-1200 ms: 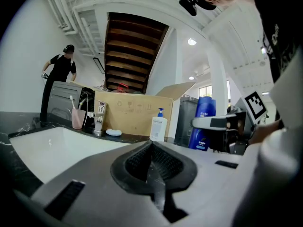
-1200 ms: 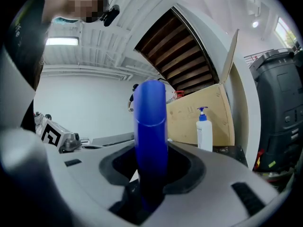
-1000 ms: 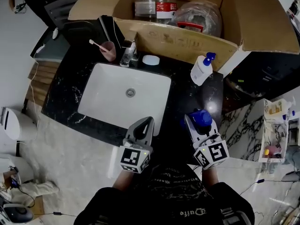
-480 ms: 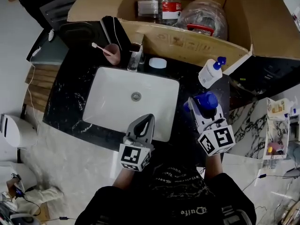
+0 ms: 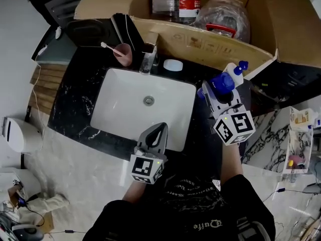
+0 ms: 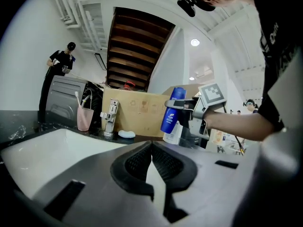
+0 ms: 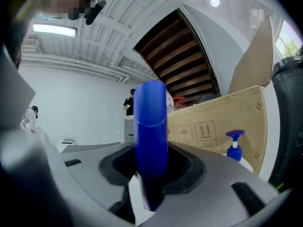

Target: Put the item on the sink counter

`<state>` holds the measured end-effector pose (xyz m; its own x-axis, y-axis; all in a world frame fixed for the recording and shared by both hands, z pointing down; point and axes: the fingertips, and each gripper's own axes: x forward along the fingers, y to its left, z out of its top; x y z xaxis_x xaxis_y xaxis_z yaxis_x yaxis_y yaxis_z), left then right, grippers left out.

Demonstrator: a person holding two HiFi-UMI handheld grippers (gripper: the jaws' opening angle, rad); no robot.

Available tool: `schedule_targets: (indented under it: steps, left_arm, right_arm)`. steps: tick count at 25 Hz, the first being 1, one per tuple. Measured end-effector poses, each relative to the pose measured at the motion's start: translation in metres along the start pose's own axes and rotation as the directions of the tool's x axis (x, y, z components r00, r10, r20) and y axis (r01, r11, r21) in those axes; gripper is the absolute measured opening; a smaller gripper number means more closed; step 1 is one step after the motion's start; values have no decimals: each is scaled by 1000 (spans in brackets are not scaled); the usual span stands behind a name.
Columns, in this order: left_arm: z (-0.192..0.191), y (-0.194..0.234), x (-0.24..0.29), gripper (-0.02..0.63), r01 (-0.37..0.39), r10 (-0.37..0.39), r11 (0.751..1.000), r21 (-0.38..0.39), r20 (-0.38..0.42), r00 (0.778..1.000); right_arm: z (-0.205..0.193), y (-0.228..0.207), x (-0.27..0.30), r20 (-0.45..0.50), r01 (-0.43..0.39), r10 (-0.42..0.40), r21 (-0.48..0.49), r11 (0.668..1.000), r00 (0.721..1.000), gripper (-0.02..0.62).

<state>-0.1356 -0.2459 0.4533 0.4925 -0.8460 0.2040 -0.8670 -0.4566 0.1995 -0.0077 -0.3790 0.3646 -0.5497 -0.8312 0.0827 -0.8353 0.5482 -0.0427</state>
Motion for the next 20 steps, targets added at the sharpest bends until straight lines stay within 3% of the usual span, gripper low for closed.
schedule_targets:
  steps: [14,20]
  left_arm:
    - [-11,12,-1,6,-64,64,998,5,-46,997]
    - [-13,20,5,8,-67,68,998,6,-62,996]
  right_arm:
    - [1,-35,51,24,16,-16,10,1000,1000,143]
    - [-9,-48,72,-9,21,-21,4,1000,1000,143]
